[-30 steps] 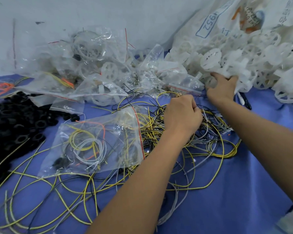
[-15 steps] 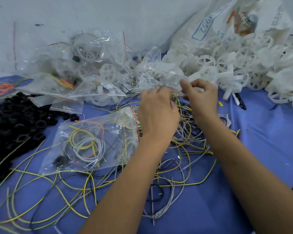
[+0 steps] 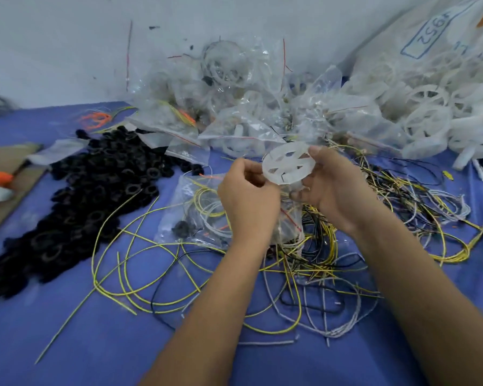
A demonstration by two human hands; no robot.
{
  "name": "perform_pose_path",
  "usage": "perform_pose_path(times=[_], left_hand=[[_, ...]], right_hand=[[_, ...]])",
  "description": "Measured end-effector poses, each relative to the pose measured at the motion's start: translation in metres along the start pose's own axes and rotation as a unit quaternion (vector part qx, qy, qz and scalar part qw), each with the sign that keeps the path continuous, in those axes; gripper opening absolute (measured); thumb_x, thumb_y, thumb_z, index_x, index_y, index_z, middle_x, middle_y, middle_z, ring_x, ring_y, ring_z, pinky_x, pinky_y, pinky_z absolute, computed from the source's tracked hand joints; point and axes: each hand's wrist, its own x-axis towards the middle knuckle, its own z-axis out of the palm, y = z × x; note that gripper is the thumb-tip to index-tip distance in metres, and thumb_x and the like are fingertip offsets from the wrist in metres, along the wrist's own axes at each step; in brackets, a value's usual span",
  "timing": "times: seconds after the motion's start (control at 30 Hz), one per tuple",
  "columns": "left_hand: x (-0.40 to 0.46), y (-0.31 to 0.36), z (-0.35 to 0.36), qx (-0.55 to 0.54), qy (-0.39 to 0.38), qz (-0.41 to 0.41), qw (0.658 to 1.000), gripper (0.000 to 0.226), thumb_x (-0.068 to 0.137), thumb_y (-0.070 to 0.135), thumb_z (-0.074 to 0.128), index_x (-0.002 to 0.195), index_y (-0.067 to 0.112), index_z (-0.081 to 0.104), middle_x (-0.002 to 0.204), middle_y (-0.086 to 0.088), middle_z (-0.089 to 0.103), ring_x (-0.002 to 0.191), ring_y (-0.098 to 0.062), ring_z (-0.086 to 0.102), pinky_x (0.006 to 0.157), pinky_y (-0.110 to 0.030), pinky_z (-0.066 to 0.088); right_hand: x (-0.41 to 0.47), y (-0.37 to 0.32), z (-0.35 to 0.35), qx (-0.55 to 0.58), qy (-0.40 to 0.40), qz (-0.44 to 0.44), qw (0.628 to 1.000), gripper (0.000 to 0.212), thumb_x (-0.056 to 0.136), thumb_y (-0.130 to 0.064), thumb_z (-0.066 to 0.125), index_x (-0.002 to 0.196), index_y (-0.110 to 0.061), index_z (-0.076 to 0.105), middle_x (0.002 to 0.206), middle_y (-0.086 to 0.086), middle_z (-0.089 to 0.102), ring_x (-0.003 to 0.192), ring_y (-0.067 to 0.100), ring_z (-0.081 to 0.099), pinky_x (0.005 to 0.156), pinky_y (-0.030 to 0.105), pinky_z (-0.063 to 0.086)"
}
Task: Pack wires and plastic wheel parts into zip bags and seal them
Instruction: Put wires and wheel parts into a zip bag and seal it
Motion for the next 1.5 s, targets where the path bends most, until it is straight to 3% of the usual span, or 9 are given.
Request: perform_pose_path(times=[0.1,0.4,0.53,0.8,0.97,1.2,1.3,1.4,1.5], left_hand=[[0.001,-0.003,-0.001,-0.024,0.007,-0.002,1.0,0.017,0.078,0.007,0.077,0.076,0.016,0.063,0.064,0.008,0.064,0.057,-0.005,0.057,0.054,-0.016,0.041],[0.006,-0.003,-0.007,-0.051,0.03,-0.041,0.997,0.016,0.082,0.014,0.082,0.077,0.013,0.067,0.063,0.01,0.063,0.056,0.002,0.056,0.054,-0.011,0.04],[0.007,0.001,-0.01,-0.047,0.038,-0.012,0.998,0.021,0.082,0.015,0.081,0.071,0.015,0.063,0.059,0.011,0.06,0.054,0.0,0.055,0.056,-0.013,0.04],[0.001,0.024,-0.012,0.074,-0.019,0.177,0.981,0.021,0.078,0.014,0.075,0.067,0.017,0.057,0.062,0.005,0.058,0.063,-0.017,0.057,0.063,-0.041,0.051],[0.005,0.029,-0.015,0.067,-0.007,0.152,0.986,0.018,0.076,0.013,0.076,0.067,0.016,0.06,0.061,0.005,0.059,0.063,-0.018,0.059,0.066,-0.038,0.052],[0.001,0.034,-0.012,0.006,0.006,0.115,0.993,0.022,0.075,0.01,0.077,0.064,0.017,0.06,0.056,0.006,0.059,0.058,-0.009,0.057,0.059,-0.016,0.045],[-0.005,0.038,-0.007,0.005,-0.013,0.156,0.988,0.018,0.073,0.009,0.075,0.065,0.013,0.058,0.058,0.003,0.058,0.059,-0.016,0.057,0.063,-0.035,0.051],[-0.006,0.036,-0.007,0.007,-0.005,0.186,0.983,0.023,0.076,0.01,0.076,0.067,0.012,0.056,0.06,0.003,0.056,0.06,-0.02,0.056,0.062,-0.041,0.05],[-0.005,0.035,-0.009,0.008,0.01,0.204,0.979,0.022,0.078,0.012,0.076,0.068,0.012,0.056,0.061,0.004,0.056,0.062,-0.019,0.056,0.062,-0.041,0.049]], right_hand=[[0.002,0.0,-0.008,-0.03,-0.016,0.013,0.999,0.043,0.097,-0.033,0.054,0.125,-0.001,0.064,0.117,0.022,0.069,0.085,0.027,0.062,0.053,0.03,0.048],[0.005,0.0,-0.018,-0.132,0.042,-0.005,0.99,0.027,0.09,-0.034,0.058,0.096,-0.012,0.074,0.096,0.011,0.074,0.076,0.026,0.066,0.057,0.033,0.041],[-0.008,-0.004,-0.009,-0.421,-0.05,-0.042,0.905,0.024,0.091,-0.039,0.073,0.09,-0.015,0.074,0.082,0.006,0.074,0.071,0.012,0.061,0.065,0.029,0.051],[-0.007,-0.006,0.026,-0.568,-0.101,-0.114,0.809,0.018,0.077,-0.01,0.067,0.07,-0.025,0.06,0.057,-0.015,0.056,0.056,-0.004,0.052,0.056,0.015,0.037],[-0.01,-0.001,0.028,-0.276,-0.192,0.006,0.942,0.028,0.078,0.002,0.057,0.072,-0.021,0.073,0.067,-0.006,0.07,0.062,0.005,0.066,0.06,0.018,0.05],[0.001,0.019,0.041,-0.221,-0.061,-0.074,0.97,0.028,0.096,0.013,0.043,0.089,0.0,0.067,0.06,-0.009,0.07,0.052,-0.002,0.064,0.048,0.012,0.048],[0.003,0.023,0.055,-0.063,-0.107,-0.066,0.99,0.043,0.108,-0.005,0.024,0.098,-0.011,0.066,0.076,-0.015,0.074,0.075,-0.007,0.068,0.065,0.009,0.051],[0.008,0.024,0.058,0.009,-0.108,-0.036,0.993,0.07,0.108,-0.014,0.02,0.07,-0.025,0.078,0.069,-0.014,0.07,0.071,0.003,0.065,0.066,0.023,0.047],[0.008,0.024,0.053,0.042,-0.133,-0.009,0.99,0.053,0.105,-0.014,0.033,0.083,-0.027,0.079,0.083,-0.009,0.072,0.08,0.007,0.067,0.071,0.027,0.05]])
